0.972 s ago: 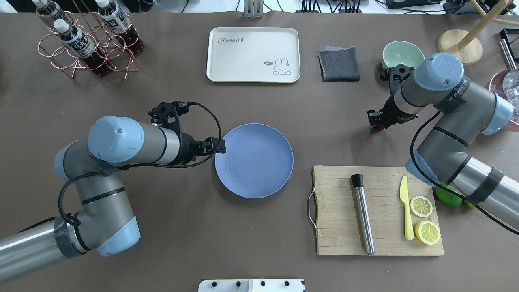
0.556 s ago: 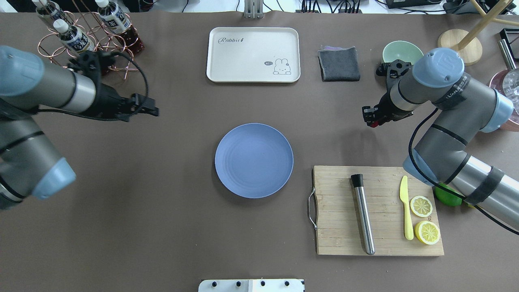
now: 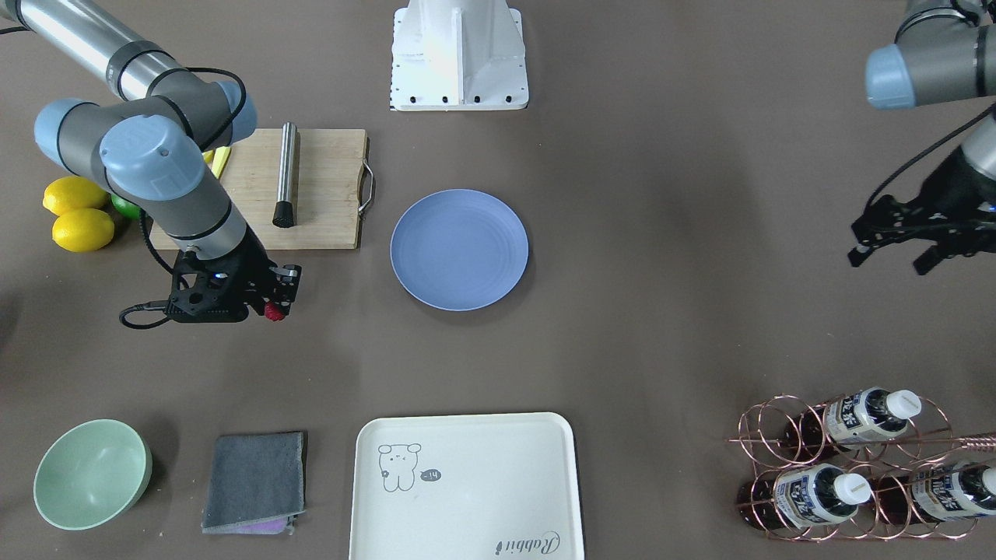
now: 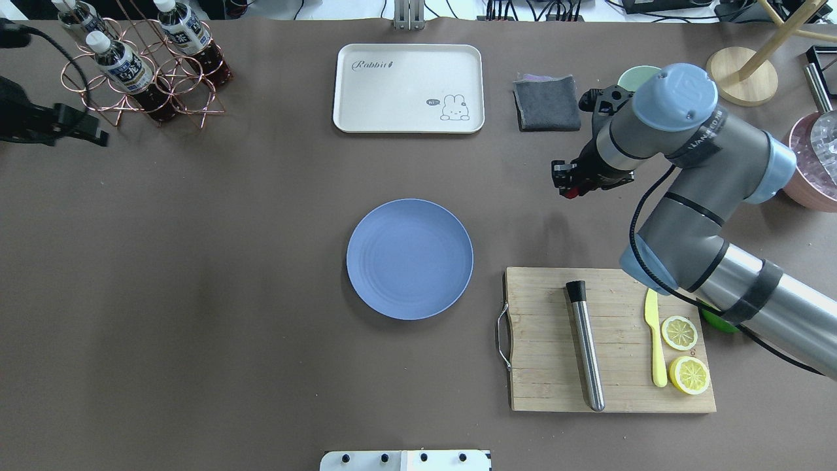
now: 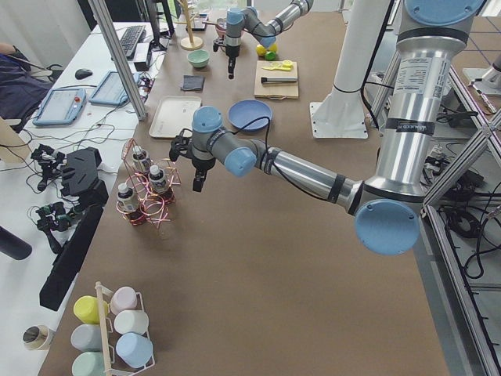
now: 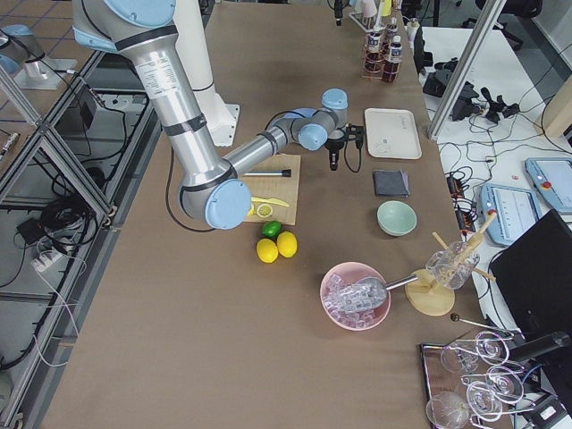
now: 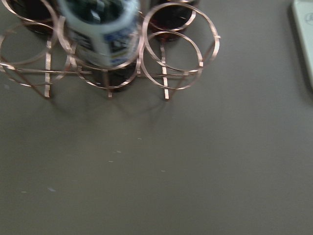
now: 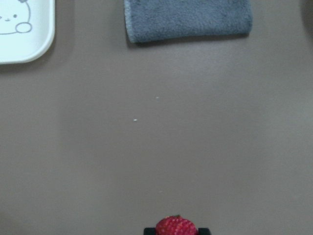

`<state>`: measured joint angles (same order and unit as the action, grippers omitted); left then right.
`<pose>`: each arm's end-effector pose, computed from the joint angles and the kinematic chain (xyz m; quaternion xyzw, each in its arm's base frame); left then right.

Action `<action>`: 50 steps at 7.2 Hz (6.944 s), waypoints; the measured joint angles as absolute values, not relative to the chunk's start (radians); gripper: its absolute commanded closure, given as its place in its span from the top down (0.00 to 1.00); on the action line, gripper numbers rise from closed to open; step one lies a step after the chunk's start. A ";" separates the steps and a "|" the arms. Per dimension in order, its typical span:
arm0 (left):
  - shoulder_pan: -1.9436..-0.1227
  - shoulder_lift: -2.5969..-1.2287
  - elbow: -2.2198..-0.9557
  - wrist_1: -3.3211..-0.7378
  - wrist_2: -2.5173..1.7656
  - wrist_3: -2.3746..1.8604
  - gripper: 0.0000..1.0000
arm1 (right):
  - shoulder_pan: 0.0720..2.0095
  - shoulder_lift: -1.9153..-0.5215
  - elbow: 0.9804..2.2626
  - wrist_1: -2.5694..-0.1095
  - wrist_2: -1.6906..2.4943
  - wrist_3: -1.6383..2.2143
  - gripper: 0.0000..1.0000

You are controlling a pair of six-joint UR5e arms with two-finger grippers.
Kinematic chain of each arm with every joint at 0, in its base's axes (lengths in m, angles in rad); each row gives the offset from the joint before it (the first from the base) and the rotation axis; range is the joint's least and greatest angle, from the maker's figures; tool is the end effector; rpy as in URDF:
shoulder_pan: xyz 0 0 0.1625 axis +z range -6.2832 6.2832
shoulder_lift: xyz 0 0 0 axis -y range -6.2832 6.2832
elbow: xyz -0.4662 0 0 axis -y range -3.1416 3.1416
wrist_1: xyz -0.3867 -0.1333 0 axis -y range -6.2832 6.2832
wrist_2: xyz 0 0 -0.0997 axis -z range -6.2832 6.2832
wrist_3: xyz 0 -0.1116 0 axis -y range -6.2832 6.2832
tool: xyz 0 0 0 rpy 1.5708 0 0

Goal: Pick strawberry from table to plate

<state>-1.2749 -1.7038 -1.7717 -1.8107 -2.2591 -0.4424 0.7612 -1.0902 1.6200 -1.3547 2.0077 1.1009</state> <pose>0.1029 -0.5516 0.5161 0.1317 0.3979 0.0291 0.9074 -0.4410 -0.5390 0.3871 0.0406 -0.4069 0.0538 0.9110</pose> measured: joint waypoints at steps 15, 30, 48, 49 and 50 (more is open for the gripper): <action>-1.571 -1.635 -1.694 -1.503 -2.311 0.159 0.98 | 0.423 -0.764 1.453 -1.436 1.687 1.418 0.00; -1.586 -1.623 -1.631 -1.492 -2.383 0.158 0.98 | 1.008 -1.156 1.799 -1.695 2.105 0.613 1.00; -1.606 -1.616 -1.554 -1.487 -2.378 0.144 0.98 | 1.609 -1.601 1.715 -1.701 2.196 -0.177 1.00; -1.606 -1.608 -1.554 -1.487 -2.379 0.145 0.98 | 1.608 -1.605 1.713 -1.700 2.201 -0.176 1.00; -1.606 -1.600 -1.555 -1.488 -2.379 0.146 0.98 | 1.608 -1.607 1.710 -1.700 2.209 -0.176 1.00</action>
<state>-1.6061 -1.5997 -1.5546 -1.4881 -2.3794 0.1455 1.6078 -1.6071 1.7097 -1.7001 2.2095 -0.1765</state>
